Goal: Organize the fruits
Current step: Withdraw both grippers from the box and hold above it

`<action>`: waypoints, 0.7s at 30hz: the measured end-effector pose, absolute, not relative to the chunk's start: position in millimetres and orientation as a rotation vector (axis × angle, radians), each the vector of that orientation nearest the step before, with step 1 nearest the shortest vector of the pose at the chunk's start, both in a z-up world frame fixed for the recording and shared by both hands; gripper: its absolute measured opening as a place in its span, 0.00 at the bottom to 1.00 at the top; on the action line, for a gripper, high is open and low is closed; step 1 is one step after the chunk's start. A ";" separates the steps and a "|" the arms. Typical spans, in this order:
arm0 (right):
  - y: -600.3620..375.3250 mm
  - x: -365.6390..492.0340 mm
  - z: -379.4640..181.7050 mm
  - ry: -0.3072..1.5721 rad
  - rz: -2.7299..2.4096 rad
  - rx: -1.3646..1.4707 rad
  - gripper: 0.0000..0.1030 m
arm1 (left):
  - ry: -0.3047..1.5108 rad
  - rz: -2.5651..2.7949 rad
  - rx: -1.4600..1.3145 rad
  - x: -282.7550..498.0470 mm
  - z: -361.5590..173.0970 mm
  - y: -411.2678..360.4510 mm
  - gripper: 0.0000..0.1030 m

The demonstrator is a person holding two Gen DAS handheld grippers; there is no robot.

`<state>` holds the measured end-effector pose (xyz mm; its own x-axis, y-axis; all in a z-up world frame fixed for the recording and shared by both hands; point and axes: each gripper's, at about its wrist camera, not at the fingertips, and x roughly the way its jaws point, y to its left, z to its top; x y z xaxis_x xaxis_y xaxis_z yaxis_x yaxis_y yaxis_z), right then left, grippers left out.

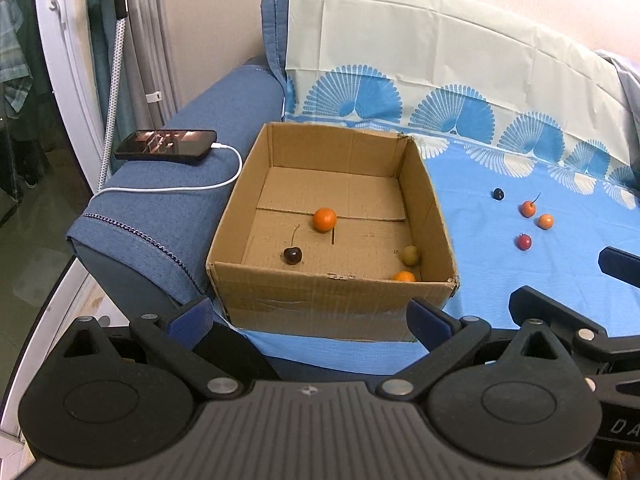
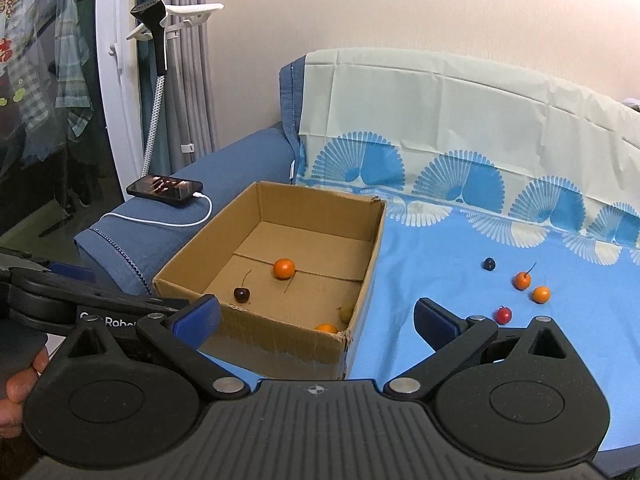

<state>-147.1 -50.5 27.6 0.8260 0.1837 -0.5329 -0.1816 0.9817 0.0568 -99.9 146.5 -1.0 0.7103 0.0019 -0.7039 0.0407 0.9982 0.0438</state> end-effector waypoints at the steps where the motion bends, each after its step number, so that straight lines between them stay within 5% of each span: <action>1: -49.9 -147.4 27.9 0.566 0.195 0.003 0.99 | 0.779 -0.021 0.058 -99.9 -0.8 146.5 1.00; 21: -49.1 -146.3 27.1 0.575 0.195 0.005 0.99 | 0.785 -0.020 0.059 -97.9 -1.5 147.9 1.00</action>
<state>-146.3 -49.1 27.1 0.8213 0.1849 -0.5397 -0.1821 0.9815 0.0592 -97.9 147.9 -1.5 0.7073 0.0039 -0.7069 0.0404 0.9981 0.0459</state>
